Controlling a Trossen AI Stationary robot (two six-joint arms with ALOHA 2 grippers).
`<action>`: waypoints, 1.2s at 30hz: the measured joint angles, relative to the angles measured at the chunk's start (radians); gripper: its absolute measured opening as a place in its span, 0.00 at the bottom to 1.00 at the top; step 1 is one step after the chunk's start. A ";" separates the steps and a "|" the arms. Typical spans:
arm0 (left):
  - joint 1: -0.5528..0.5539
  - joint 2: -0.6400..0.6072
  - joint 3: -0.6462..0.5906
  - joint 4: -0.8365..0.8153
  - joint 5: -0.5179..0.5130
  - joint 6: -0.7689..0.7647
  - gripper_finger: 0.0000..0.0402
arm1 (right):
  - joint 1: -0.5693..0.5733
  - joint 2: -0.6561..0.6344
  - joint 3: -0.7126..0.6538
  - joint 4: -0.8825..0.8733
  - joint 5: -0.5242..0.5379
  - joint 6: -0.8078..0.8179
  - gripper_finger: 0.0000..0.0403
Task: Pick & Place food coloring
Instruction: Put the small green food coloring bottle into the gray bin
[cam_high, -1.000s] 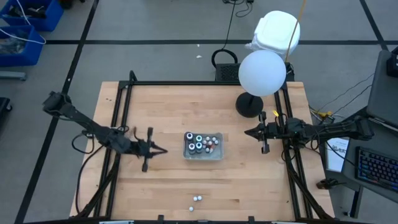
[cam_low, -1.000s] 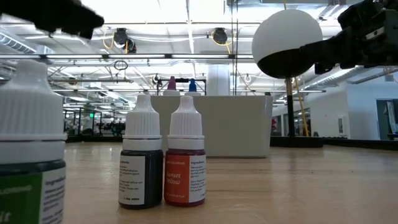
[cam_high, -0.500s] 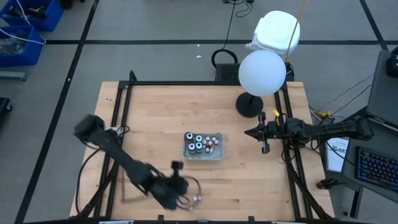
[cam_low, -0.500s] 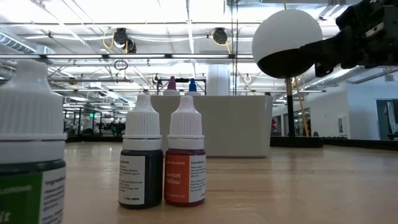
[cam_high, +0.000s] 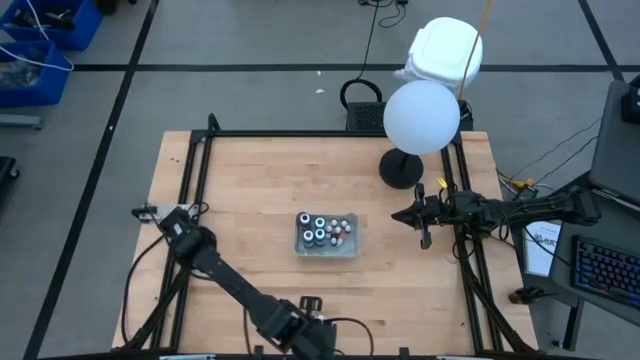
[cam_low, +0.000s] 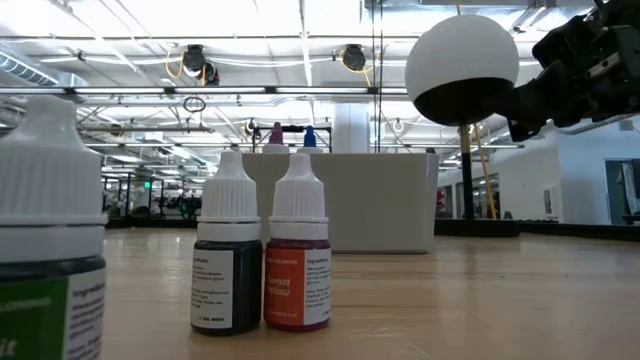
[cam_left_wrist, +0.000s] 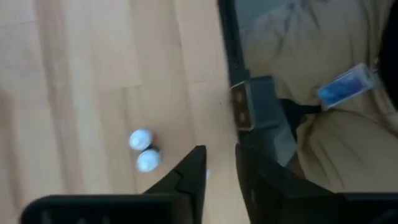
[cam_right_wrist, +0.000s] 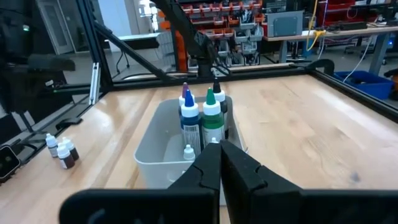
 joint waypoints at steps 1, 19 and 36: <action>0.003 0.011 0.016 -0.001 0.013 -0.003 0.25 | 0.000 0.000 0.000 0.000 -0.001 -0.001 0.00; 0.006 0.027 -0.104 0.005 0.088 -0.016 0.46 | 0.000 0.000 0.000 0.014 -0.024 -0.064 0.00; 0.006 0.028 -0.187 0.112 0.107 0.000 0.46 | 0.000 0.000 0.000 0.010 -0.023 -0.063 0.00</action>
